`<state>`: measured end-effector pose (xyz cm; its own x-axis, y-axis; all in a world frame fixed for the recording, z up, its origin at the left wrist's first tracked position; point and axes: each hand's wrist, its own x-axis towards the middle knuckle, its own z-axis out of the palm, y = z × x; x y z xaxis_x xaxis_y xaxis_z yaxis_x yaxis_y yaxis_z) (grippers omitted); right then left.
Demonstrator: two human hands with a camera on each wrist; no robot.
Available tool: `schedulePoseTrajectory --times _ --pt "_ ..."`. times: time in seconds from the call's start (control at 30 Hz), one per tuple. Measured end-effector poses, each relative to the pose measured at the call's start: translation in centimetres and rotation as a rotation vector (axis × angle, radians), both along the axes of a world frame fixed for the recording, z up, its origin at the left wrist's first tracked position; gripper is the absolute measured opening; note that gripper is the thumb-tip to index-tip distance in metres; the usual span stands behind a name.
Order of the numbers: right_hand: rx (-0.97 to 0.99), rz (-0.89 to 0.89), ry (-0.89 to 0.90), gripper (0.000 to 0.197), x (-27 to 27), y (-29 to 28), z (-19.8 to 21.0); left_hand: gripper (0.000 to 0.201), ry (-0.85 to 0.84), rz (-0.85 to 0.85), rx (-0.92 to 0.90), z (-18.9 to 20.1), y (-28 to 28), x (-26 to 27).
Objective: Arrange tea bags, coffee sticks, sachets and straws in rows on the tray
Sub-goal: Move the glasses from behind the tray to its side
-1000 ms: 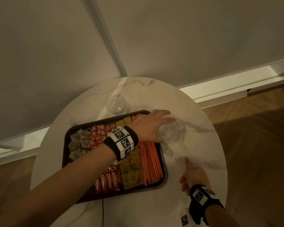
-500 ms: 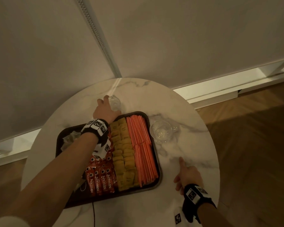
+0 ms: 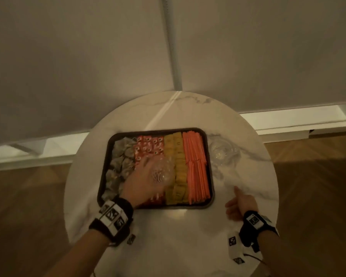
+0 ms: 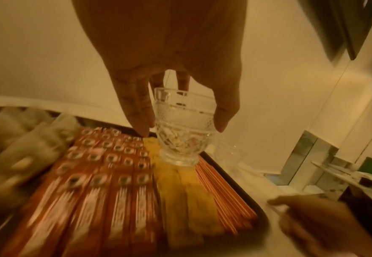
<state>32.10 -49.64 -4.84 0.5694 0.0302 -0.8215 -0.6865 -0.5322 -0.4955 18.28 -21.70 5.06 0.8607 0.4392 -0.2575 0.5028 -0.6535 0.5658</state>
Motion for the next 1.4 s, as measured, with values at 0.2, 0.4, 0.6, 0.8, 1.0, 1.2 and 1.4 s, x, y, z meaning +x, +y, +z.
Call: schedulePoseTrajectory --times 0.2,0.4,0.6,0.8,1.0,1.2,1.4 --pt "0.171 0.263 -0.302 0.037 -7.6 3.7 3.5 0.095 -0.013 0.069 -0.133 -1.8 -4.4 -8.7" --pt "0.509 0.242 -0.061 0.029 -11.4 6.6 6.8 0.1 -0.048 -0.028 -0.137 -2.1 -6.0 -8.6" --pt "0.486 0.181 -0.046 0.029 -11.4 4.1 7.6 0.097 -0.076 -0.3 -0.098 -2.6 -7.8 -5.8" --pt "0.479 -0.148 -0.05 0.036 -10.4 0.4 7.0 0.089 -0.142 -0.388 -0.289 -2.7 -10.9 -2.0" --pt "0.373 -0.424 -0.171 0.022 -5.3 -2.4 6.0 0.05 0.059 -0.188 -0.414 -5.0 -9.7 -1.6" --pt "0.295 -0.407 -0.206 0.024 -1.0 -1.7 4.5 0.039 0.371 -0.353 -0.176 -9.3 -7.4 -7.2" --pt "0.359 -0.436 -0.166 0.038 0.1 0.7 4.1 0.045 0.358 -0.331 -0.213 -10.2 -7.6 -8.5"
